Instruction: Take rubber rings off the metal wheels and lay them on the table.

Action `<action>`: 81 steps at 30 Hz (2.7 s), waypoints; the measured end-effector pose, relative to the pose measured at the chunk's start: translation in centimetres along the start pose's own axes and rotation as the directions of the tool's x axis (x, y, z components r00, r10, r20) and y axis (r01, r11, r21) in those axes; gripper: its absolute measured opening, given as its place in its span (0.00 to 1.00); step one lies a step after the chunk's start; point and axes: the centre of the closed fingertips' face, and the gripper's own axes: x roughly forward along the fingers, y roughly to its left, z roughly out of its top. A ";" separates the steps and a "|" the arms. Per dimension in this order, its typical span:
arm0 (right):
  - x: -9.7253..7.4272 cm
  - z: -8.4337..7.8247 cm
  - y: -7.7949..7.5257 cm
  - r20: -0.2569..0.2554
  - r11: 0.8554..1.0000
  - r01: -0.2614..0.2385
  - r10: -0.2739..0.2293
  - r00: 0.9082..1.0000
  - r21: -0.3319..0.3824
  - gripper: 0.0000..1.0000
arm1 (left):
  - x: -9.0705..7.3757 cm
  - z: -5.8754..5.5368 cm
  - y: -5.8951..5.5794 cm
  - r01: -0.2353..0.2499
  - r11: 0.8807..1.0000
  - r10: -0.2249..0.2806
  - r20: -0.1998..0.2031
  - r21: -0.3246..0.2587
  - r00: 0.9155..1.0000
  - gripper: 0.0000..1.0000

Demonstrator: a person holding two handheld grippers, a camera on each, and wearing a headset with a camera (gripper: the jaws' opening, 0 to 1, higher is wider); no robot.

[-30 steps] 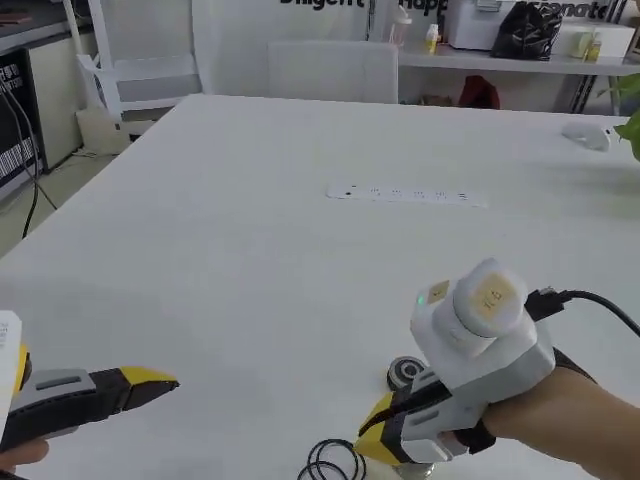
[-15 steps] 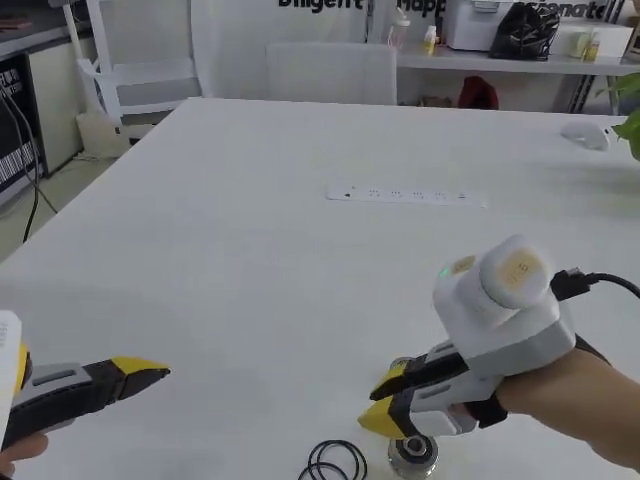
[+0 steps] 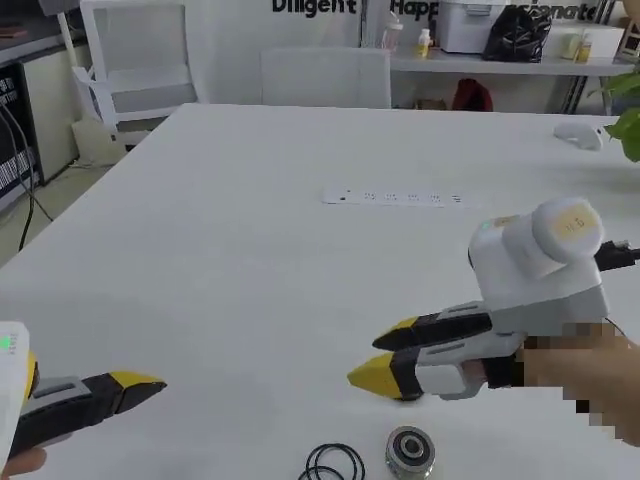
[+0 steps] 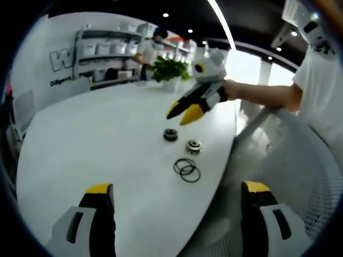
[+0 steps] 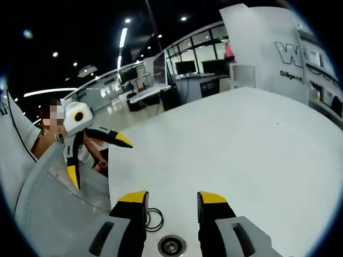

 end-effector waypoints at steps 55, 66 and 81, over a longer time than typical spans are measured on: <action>-6.9 4.1 -6.4 0.291 0.976 0.160 -0.197 0.936 0.146 0.78 | 0.7 14.0 0.1 -0.010 0.944 -0.030 0.118 0.329 0.993 1.00; -6.8 3.2 -7.2 0.259 0.972 0.198 -0.226 0.939 0.129 0.66 | 3.9 19.9 -1.9 0.032 0.913 -0.135 0.225 0.407 0.965 0.94; -4.8 -0.2 -7.2 0.113 0.979 0.192 -0.198 0.974 0.060 0.60 | 9.4 20.4 -1.0 -0.001 0.912 -0.122 0.274 0.409 0.954 0.74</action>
